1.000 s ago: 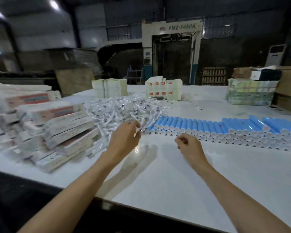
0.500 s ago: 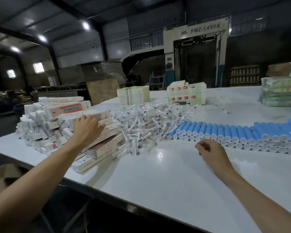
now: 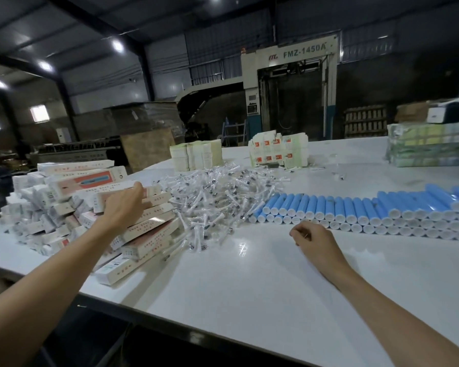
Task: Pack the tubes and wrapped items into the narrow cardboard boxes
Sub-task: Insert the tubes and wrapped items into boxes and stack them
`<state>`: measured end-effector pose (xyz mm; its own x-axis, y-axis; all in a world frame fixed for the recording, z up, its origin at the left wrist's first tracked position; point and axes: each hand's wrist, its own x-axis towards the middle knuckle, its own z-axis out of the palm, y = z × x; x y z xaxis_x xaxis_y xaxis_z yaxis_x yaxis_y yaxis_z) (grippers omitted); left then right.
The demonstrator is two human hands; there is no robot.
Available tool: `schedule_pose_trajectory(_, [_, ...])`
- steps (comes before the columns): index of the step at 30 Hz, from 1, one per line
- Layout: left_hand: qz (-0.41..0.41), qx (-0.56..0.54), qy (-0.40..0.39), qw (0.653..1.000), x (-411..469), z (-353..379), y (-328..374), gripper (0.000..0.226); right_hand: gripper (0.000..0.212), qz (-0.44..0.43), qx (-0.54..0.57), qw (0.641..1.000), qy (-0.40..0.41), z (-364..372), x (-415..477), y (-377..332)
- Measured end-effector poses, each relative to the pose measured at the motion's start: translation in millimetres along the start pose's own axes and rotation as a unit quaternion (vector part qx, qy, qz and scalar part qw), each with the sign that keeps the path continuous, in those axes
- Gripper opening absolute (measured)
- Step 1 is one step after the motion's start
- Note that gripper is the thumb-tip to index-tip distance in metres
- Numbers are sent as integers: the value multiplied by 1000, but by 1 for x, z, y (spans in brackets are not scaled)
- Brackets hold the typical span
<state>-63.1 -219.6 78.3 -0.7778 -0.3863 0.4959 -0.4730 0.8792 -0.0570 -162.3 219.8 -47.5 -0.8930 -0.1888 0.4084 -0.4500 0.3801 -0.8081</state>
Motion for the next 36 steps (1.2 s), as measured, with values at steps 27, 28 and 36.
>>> schedule_pose_trajectory(27, [260, -372, -53, 889, -76, -16, 244, 47, 32, -13, 330, 944, -2, -11, -3, -39])
schedule_pose_trajectory(28, [266, -400, -52, 875, -82, -11, 256, 39, 32, -8, 335, 942, 12, -13, -2, -39])
schedule_pose_trajectory(36, [130, -623, -414, 650, -84, 5, 283, 66, 22, 113, 295, 948, 31, -34, 8, -13])
